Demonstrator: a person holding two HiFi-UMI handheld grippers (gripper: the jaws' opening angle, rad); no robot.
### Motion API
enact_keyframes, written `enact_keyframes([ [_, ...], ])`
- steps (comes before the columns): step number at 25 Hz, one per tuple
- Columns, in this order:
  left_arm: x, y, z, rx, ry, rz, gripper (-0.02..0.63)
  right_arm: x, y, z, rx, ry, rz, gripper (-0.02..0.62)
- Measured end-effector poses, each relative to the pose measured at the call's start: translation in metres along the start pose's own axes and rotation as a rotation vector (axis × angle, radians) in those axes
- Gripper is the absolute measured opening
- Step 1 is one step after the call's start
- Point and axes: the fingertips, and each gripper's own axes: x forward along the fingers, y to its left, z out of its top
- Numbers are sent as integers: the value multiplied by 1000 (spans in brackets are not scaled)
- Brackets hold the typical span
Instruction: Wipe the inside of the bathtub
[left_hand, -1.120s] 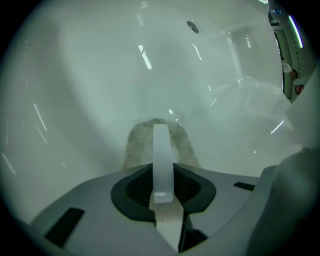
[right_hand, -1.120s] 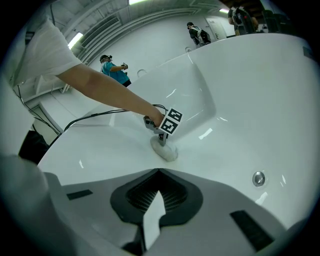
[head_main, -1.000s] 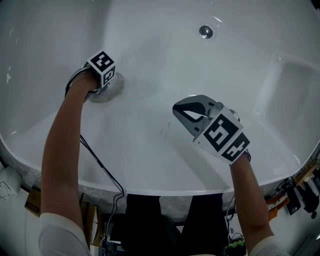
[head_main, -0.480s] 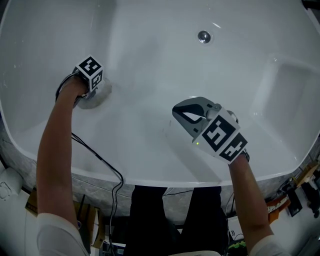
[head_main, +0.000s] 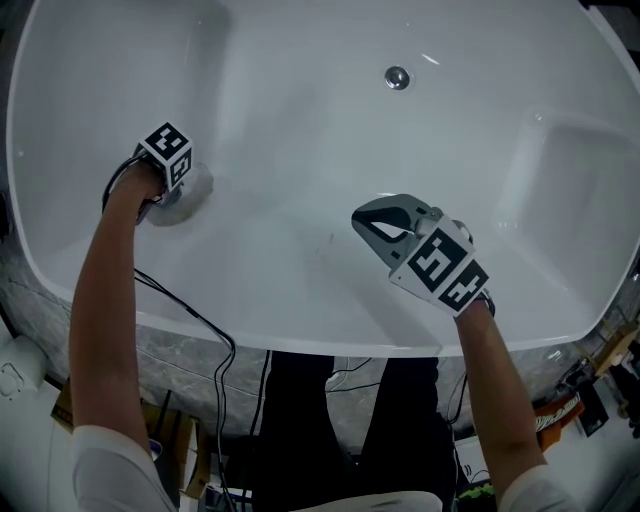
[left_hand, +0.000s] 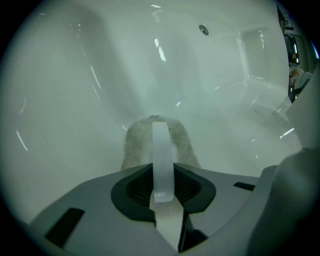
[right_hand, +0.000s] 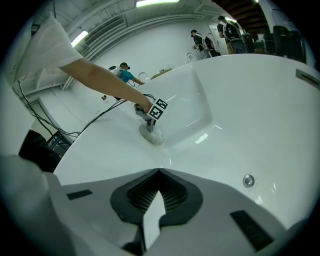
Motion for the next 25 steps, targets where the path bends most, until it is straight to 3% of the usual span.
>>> enact_keyframes([
  [10, -14, -21, -13, -9, -35, -26, 97, -18, 20, -27, 27, -4, -12, 3],
  [14, -20, -50, -4, 12, -42, -74, 97, -37, 20, -35, 40, -16, -35, 3],
  [25, -22, -139, 43, 68, -38, -87, 97, -102, 15, -96, 92, -31, -90, 3],
])
